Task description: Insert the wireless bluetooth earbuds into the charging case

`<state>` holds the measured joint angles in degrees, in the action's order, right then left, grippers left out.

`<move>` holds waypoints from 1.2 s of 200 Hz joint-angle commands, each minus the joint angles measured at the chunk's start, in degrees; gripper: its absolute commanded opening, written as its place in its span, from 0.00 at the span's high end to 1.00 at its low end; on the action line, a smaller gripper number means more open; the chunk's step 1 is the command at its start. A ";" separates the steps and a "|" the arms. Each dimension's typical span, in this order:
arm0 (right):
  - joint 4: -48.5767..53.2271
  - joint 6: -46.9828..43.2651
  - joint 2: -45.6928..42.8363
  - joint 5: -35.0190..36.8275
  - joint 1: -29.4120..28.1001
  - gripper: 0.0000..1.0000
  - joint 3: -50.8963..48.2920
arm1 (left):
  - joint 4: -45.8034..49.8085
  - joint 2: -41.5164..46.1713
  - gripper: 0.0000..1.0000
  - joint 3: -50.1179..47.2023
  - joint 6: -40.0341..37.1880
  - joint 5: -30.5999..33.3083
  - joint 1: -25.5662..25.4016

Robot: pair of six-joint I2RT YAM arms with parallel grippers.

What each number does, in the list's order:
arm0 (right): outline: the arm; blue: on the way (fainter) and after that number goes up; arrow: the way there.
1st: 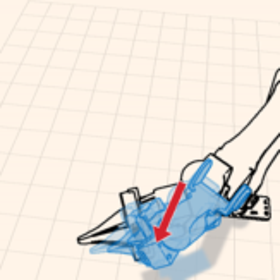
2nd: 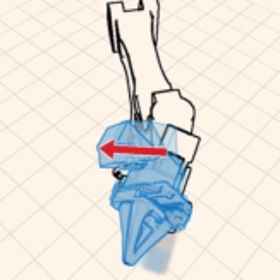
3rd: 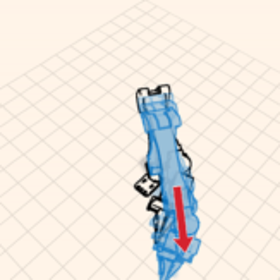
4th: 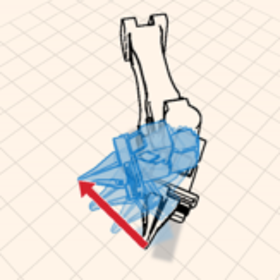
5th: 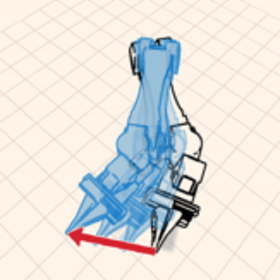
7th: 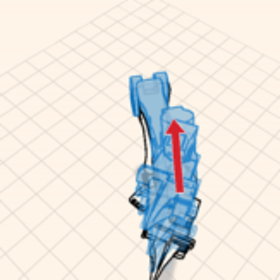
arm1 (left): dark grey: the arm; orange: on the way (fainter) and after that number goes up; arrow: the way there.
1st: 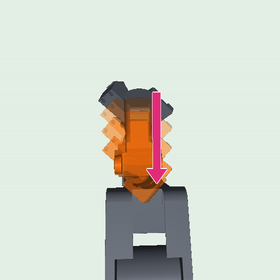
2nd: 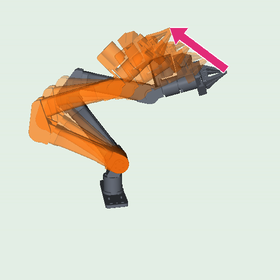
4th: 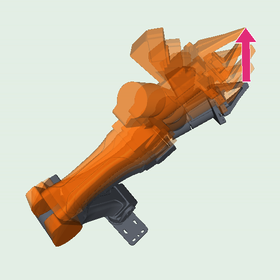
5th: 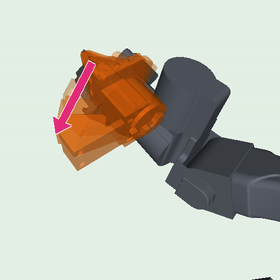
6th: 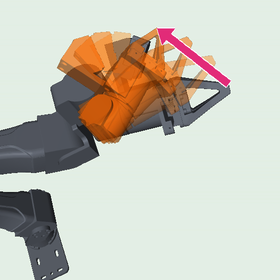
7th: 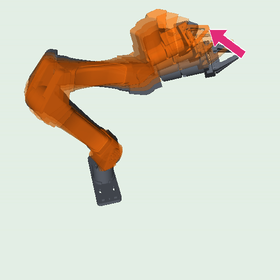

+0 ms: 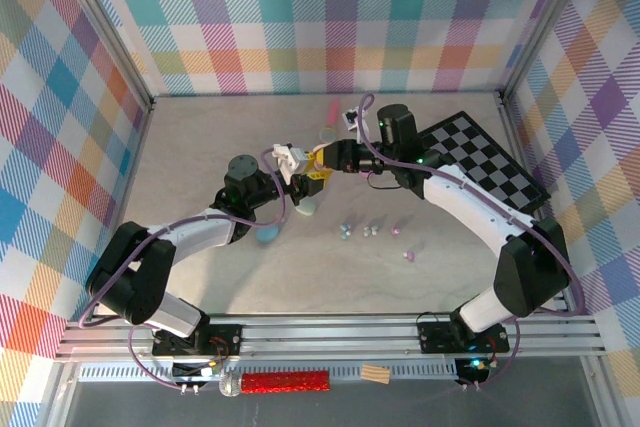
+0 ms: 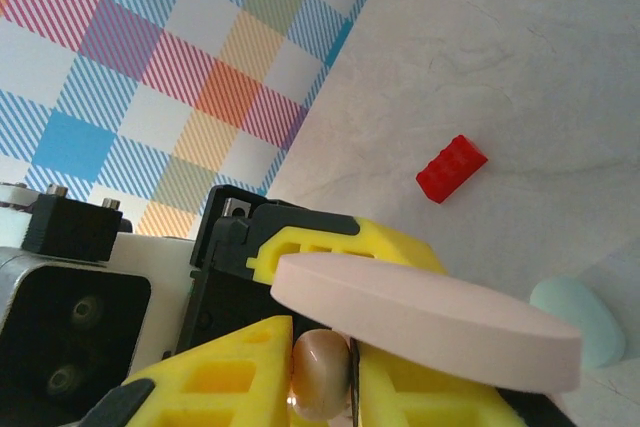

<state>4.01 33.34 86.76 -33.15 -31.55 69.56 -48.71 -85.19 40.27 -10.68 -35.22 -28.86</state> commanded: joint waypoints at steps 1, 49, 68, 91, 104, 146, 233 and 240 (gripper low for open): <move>0.45 -1.51 0.63 0.53 -0.44 0.78 1.30 | -3.48 1.33 0.62 0.33 0.09 -0.22 -0.67; 2.24 -2.03 0.38 2.32 -0.53 0.73 1.02 | -3.91 1.42 0.62 0.60 0.41 0.24 -0.66; 3.42 -2.56 -0.01 3.46 -0.52 0.72 1.17 | -3.76 1.56 0.62 0.69 0.44 0.30 -0.66; 4.70 -3.40 -0.20 4.53 -0.52 0.72 1.28 | -3.60 1.69 0.62 0.73 0.44 0.07 -0.67; 5.24 -3.73 -0.27 4.67 -0.53 0.71 1.41 | -3.57 1.69 0.62 0.69 0.40 -0.04 -0.67; 6.70 -4.77 -0.55 6.00 -0.53 0.69 1.98 | -3.44 1.69 0.62 0.95 0.45 -0.20 -0.67; 8.35 -5.61 -2.41 8.15 -0.53 0.69 2.17 | -3.49 1.80 0.62 0.95 0.48 -0.22 -0.58; 8.58 -5.72 -2.84 8.65 -0.46 0.67 2.07 | -3.75 1.74 0.62 0.85 0.56 -0.11 -0.63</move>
<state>8.99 29.15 86.11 -27.57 -32.36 70.85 -47.62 -85.19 40.27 -10.28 -34.89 -29.19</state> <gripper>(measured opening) 0.310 0.377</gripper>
